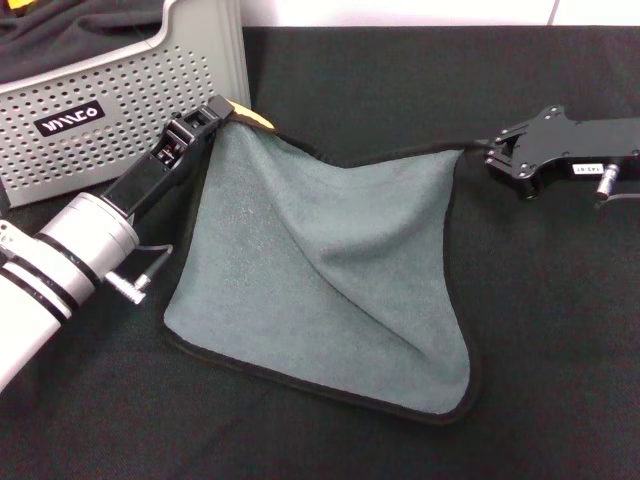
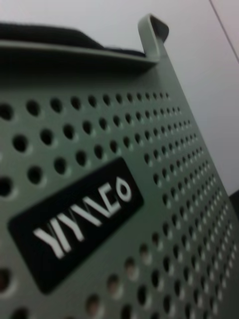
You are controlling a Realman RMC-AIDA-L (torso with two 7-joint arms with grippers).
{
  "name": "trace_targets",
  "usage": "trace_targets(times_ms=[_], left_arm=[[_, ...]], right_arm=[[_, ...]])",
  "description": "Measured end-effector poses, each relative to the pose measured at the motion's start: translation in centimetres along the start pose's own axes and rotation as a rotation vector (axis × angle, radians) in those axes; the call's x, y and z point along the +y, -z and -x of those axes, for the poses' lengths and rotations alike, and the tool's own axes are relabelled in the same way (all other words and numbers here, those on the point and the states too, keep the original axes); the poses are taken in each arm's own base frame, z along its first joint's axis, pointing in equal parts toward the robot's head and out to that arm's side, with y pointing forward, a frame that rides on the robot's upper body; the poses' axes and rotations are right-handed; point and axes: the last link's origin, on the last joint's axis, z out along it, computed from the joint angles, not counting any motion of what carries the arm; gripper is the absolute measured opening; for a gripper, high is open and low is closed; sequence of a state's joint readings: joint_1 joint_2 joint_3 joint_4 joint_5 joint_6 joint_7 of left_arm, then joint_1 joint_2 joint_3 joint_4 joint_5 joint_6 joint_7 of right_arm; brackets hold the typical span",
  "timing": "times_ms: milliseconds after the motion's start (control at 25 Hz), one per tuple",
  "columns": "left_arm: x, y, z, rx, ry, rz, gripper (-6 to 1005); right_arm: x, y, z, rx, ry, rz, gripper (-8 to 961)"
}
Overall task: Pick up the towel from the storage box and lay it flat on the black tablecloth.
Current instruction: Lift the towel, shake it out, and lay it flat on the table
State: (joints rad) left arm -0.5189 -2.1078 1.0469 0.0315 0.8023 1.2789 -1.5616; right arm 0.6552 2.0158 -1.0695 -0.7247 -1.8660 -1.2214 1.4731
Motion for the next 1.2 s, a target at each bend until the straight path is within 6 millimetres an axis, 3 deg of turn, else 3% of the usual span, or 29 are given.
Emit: trace_targets(times_ms=[640,1200], left_arm=[[-0.9,-0.3,-0.2,0.045,0.041,-0.074,10],[-1.0,-1.3,-0.1,0.033,0.044,-0.095,11]], right_arm=[[-0.5,-1.6,-1.5,0.082,-0.046,-0.057,25],[-1.1,-3.1,-1.4,0.119,-0.024,-0.100,29]])
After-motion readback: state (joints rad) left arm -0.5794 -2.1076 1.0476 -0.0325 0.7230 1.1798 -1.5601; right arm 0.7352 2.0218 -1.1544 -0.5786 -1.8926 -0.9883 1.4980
